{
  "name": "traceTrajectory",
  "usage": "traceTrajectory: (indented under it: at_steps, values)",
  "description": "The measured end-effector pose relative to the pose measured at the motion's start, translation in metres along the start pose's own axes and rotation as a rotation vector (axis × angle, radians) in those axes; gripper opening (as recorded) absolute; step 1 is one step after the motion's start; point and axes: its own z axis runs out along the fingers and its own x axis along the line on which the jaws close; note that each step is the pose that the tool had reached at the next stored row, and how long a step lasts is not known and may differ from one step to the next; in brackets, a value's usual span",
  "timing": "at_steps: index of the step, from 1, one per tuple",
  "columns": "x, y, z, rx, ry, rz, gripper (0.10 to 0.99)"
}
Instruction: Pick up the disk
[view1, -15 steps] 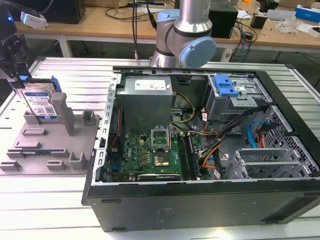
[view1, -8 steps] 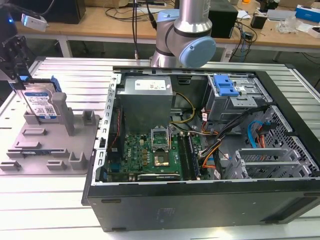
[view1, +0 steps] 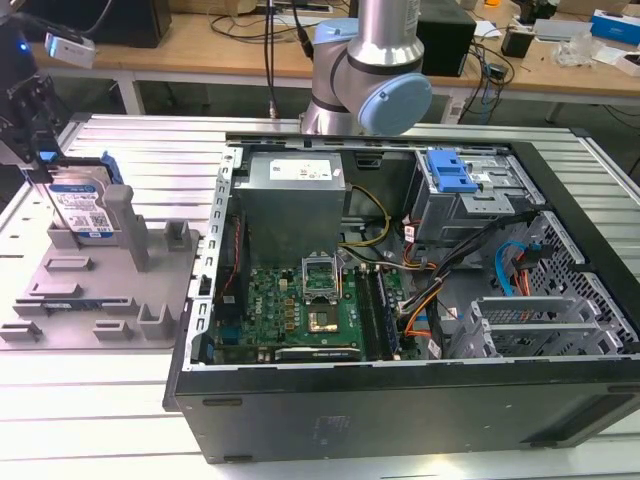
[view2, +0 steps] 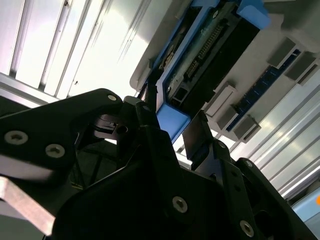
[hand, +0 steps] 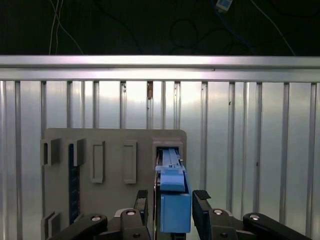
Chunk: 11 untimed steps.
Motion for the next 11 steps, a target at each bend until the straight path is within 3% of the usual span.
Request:
traceTrajectory:
  at_steps: [11]
  values:
    - [-0.0002, 0.0001, 0.0067, 0.0, 0.0001, 0.0, 0.482]
